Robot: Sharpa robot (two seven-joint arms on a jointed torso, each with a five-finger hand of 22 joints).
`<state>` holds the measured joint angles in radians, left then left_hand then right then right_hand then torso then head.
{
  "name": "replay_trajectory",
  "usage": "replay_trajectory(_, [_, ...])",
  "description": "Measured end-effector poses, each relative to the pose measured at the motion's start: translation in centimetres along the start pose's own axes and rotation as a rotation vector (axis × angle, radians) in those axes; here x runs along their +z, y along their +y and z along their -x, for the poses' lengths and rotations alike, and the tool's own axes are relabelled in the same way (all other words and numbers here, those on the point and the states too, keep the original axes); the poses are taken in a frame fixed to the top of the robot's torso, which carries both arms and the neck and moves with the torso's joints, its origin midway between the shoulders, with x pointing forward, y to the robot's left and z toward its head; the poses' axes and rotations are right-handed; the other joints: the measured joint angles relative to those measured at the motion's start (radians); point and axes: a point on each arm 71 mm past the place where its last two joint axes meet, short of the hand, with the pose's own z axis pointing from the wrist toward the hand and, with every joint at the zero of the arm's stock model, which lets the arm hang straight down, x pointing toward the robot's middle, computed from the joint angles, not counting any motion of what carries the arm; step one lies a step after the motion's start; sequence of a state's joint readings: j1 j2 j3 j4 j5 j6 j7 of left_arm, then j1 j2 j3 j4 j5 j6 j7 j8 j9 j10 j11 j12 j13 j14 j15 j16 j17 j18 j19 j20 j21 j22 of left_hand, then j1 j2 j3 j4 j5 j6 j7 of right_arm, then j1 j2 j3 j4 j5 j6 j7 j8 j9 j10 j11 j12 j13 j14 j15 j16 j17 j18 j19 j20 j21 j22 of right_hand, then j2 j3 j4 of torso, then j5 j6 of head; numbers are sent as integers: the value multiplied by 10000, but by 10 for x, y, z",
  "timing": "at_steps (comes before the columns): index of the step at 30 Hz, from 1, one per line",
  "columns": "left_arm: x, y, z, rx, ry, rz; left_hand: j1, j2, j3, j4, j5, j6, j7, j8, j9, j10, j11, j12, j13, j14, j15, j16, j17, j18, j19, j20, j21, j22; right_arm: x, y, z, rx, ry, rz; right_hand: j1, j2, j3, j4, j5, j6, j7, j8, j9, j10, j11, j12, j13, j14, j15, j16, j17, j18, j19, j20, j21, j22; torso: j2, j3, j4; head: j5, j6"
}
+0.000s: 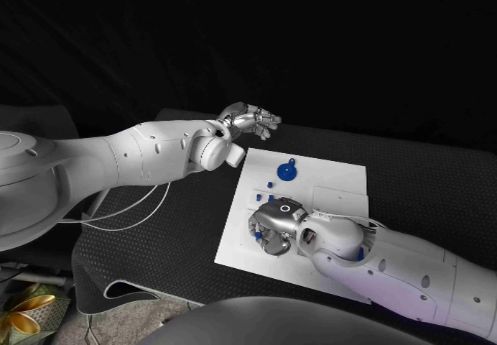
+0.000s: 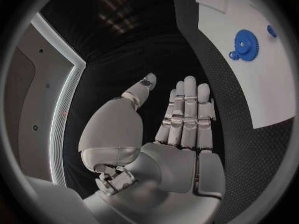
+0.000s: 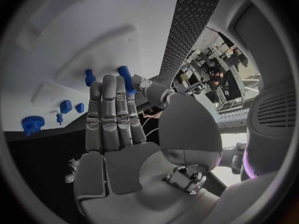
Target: Assemble the parts on the task board
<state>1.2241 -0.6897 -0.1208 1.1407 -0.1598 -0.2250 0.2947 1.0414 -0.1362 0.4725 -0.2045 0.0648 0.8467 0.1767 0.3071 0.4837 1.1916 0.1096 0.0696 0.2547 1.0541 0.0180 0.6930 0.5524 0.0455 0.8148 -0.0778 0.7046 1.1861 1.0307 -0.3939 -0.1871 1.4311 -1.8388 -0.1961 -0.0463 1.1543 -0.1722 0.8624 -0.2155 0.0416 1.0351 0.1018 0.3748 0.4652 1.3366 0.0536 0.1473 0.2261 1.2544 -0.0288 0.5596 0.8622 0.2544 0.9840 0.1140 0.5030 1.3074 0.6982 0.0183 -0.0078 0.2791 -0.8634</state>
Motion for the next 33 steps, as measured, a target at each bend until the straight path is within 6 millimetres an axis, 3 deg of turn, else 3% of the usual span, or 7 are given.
replay_trajectory(4, [0,0,0,-4,10,3,0,0,0,0,0,0,0,0,0,0,0,0,0,0,0,0,0,-8,0,0,0,0,0,0,0,-1,5,-23,-25,24,-4,-61,60,-1,0,0,90,-62,63,-56,0,-29,-26,0,9,4,0,0,0,0,-1,0,-3,-3,-1])
replay_trajectory(8, [0,0,0,-4,6,10,0,0,0,0,0,0,0,0,0,0,0,0,0,0,0,0,-1,-20,0,0,0,-1,0,-2,-1,31,8,-67,-283,-187,-245,-344,349,-194,137,-113,425,-280,195,-282,-5,-95,12,-82,14,19,-79,73,0,-1,-3,0,-6,-4,12])
replay_trajectory(11, [0,0,1,-3,2,18,0,0,0,0,0,0,0,0,0,0,0,0,0,0,0,0,10,-27,0,0,0,7,-1,-2,-1,56,9,-101,-695,-424,-1233,-657,1377,-651,324,-426,283,-747,337,-569,-106,-278,75,-161,33,193,-256,109,3,16,-4,-1,-6,-11,22])
replay_trajectory(14, [-1,0,1,-2,-4,28,0,0,0,0,0,0,0,0,0,0,0,0,0,0,0,0,10,-58,0,0,0,8,-1,-2,-2,105,-28,-107,-859,-586,-2041,-728,1717,-1081,504,-691,136,-1173,485,-781,-208,-453,261,-311,40,186,-524,164,-16,35,-4,6,-10,-19,28])
replay_trajectory(20, [0,1,2,-18,50,82,0,0,0,0,0,0,0,0,0,0,0,0,0,0,0,-70,25,62,0,0,0,17,-2,-2,-1,211,-182,-122,-951,-813,-2901,-717,1717,-1532,745,-913,-63,-1765,709,-789,-424,-701,508,-453,36,164,-792,289,-155,35,-4,16,-12,-42,47])
replay_trajectory(33, [-1,2,6,0,-10,136,0,0,0,0,0,0,0,0,0,0,0,0,-9,0,0,-70,34,68,0,0,0,19,-22,-12,17,109,-632,-337,-866,-977,-3109,-703,1716,-1784,827,-999,-168,-2059,841,-788,-574,-815,541,-505,51,90,-913,339,-237,9,-9,18,-12,-100,138])
